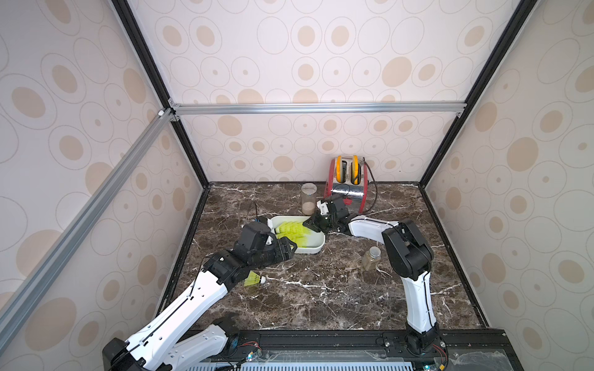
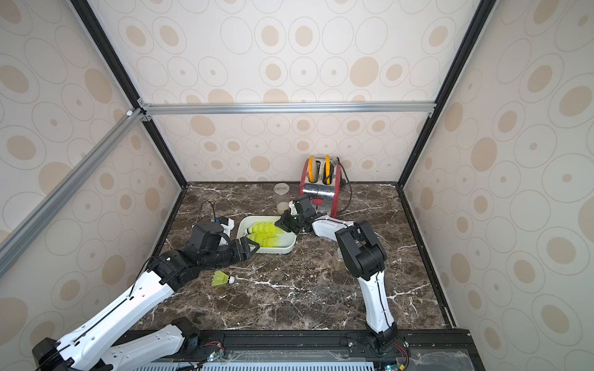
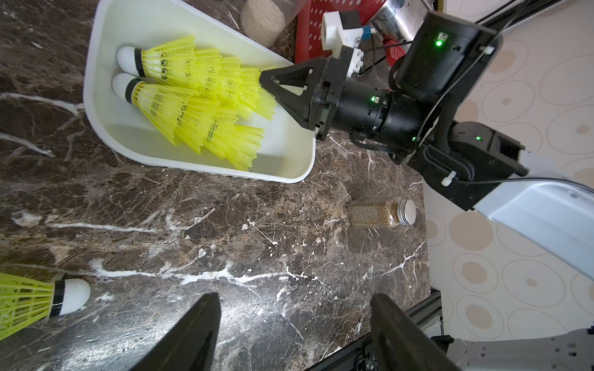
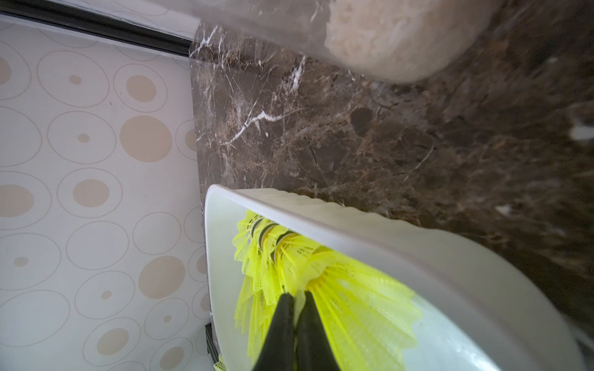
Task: Put the shuttlecocks into the storage box
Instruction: Place the shuttlecock in the storage box.
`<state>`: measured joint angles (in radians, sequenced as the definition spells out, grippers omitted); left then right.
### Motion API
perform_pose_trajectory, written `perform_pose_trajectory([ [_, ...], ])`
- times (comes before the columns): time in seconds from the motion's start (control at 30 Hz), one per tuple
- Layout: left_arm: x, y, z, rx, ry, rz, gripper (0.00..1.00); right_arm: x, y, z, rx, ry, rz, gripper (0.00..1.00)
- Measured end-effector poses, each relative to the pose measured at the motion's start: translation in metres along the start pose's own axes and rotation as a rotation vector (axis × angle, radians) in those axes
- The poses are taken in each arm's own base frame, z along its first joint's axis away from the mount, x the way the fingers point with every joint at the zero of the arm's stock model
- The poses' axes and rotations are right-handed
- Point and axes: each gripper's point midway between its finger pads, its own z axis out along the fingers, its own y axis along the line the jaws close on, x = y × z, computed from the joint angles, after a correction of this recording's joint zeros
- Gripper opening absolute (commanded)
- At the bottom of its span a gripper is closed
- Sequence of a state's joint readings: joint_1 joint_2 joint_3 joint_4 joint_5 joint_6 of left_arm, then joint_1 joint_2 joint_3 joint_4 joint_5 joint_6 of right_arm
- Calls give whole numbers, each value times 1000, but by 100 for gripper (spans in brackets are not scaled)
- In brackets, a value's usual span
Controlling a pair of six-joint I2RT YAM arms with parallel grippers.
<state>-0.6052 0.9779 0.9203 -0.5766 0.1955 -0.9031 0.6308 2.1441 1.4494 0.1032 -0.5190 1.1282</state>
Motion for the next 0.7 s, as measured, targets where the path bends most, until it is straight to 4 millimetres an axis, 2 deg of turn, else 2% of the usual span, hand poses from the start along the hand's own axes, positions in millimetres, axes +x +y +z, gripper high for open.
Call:
perform_pose_trajectory([
  [0.1,1,1,0,-6,6,2,76,-1,1,-1,6,3,-7,35],
  [0.23,3,3,-1,-12,12,1,76,-1,1,-1,17,4,-21,42],
  [0.43,6,5,-7,-16,14,1,76,1,-6,-3,67,16,-21,45],
  [0.7,7,6,-10,-16,13,1,76,-1,-4,-14,140,34,-20,46],
])
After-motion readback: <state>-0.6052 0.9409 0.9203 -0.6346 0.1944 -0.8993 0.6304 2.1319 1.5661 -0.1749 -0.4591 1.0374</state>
